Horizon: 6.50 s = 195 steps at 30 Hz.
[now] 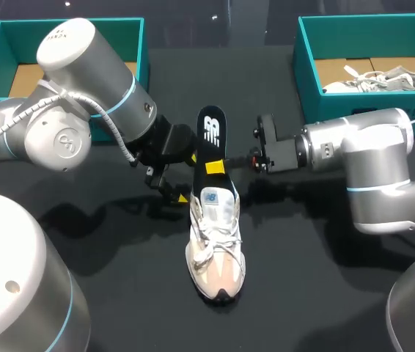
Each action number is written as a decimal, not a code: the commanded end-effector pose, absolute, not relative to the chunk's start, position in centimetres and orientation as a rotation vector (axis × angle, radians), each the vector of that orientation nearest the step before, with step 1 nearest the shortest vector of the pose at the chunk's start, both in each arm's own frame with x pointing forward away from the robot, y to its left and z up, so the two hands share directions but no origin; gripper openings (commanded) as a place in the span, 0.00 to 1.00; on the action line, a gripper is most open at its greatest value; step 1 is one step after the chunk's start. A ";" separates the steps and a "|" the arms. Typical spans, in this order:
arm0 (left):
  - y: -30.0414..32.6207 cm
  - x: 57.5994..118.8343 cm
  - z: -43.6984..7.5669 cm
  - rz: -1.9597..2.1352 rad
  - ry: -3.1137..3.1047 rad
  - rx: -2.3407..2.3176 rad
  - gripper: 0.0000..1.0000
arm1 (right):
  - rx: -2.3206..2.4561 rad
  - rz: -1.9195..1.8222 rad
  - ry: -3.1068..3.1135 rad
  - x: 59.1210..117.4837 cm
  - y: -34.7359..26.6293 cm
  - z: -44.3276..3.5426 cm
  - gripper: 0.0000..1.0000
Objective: Take the shoe out of the shoebox, open the shoe tongue, remove and reinsert the insole, then place the shoe into the shoebox
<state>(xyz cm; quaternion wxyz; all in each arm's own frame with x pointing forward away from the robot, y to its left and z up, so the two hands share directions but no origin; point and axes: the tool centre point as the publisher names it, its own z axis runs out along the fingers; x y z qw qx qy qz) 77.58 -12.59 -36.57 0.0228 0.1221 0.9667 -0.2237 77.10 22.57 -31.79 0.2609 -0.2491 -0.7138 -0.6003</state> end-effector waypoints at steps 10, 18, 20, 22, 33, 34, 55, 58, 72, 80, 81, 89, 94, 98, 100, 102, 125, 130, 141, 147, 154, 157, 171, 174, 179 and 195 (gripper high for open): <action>-12.6 77.6 -36.6 -0.692 2.994 0.380 1.00 | -0.749 -1.624 -1.905 74.5 22.5 -33.0 0.00; -12.6 77.6 -36.6 -0.692 2.994 0.380 1.00 | -0.794 -1.593 -1.880 73.5 22.4 -33.7 0.00; -12.6 77.6 -36.6 -0.692 2.994 0.380 1.00 | -0.800 -1.583 -1.872 73.3 22.4 -33.9 0.00; -12.6 77.6 -36.6 -0.692 2.994 0.380 1.00 | -0.805 -1.578 -1.867 73.2 22.5 -34.1 0.00; -12.6 77.6 -36.6 -0.692 2.994 0.380 1.00 | -0.733 -1.628 -1.904 74.1 22.4 -32.8 0.21; -12.6 77.6 -36.6 -0.692 2.994 0.380 1.00 | -0.723 -1.629 -1.910 74.2 22.4 -32.6 0.22; -12.6 77.6 -36.6 -0.692 2.994 0.380 1.00 | -0.634 -1.647 -1.973 77.7 22.1 -30.5 0.00; -12.6 77.6 -36.6 -0.692 2.994 0.380 1.00 | -0.637 -1.632 -1.969 77.8 22.1 -30.7 0.00; -12.6 77.6 -36.6 -0.692 2.994 0.380 1.00 | -0.734 -1.540 -1.893 74.5 22.2 -33.7 0.00; -12.6 77.6 -36.6 -0.692 2.994 0.380 1.00 | -0.741 -1.469 -1.893 73.3 22.4 -34.0 0.00; -12.6 77.6 -36.6 -0.692 2.994 0.380 1.00 | -0.739 -1.462 -1.894 73.3 22.4 -34.0 0.00; -12.6 77.6 -36.6 -0.692 2.994 0.380 1.00 | -0.704 -1.498 -1.931 74.1 22.4 -32.9 0.35; -12.6 77.6 -36.6 -0.692 2.994 0.380 1.00 | -0.663 -1.553 -1.961 75.2 22.3 -31.8 0.31; -12.6 77.6 -36.6 -0.692 2.994 0.380 1.00 | -0.657 -1.582 -1.973 75.9 22.1 -31.3 0.26; -12.6 77.6 -36.6 -0.692 2.994 0.380 1.00 | -0.657 -1.594 -1.976 76.2 22.0 -31.2 0.21; -12.6 77.6 -36.6 -0.692 2.994 0.380 1.00 | -0.659 -1.605 -1.975 76.5 21.9 -31.1 0.15; -12.6 77.6 -36.6 -0.692 2.994 0.380 1.00 | -0.781 -1.453 -1.883 73.7 22.5 -34.3 0.00; -12.6 77.6 -36.6 -0.692 2.994 0.380 1.00 | -0.762 -1.475 -1.917 74.2 22.5 -33.3 0.29; -12.6 77.6 -36.6 -0.692 2.994 0.380 1.00 | -0.722 -1.524 -1.981 76.0 22.4 -31.9 0.20; -12.6 77.6 -36.6 -0.692 2.994 0.380 1.00 | -0.722 -1.507 -1.962 76.3 22.6 -32.6 0.00; -12.6 77.6 -36.6 -0.692 2.994 0.380 1.00 | -0.771 -1.448 -1.924 75.2 22.7 -33.8 0.00; -12.6 77.6 -36.6 -0.692 2.994 0.380 1.00 | -0.790 -1.431 -1.911 74.5 22.7 -34.1 0.00; -12.3 77.6 -36.5 -0.694 2.994 0.382 1.00 | -0.787 -1.480 -1.980 74.7 22.3 -32.1 0.47; -12.1 77.7 -36.4 -0.699 2.992 0.378 1.00 | -0.794 -1.490 -1.995 74.7 22.1 -31.8 0.47; -11.9 77.8 -36.1 -0.708 2.986 0.372 1.00 | -0.809 -1.497 -2.025 74.6 21.8 -31.0 0.47; -11.4 77.9 -36.0 -0.708 2.978 0.363 1.00 | -0.842 -1.501 -2.051 74.6 21.2 -30.5 0.49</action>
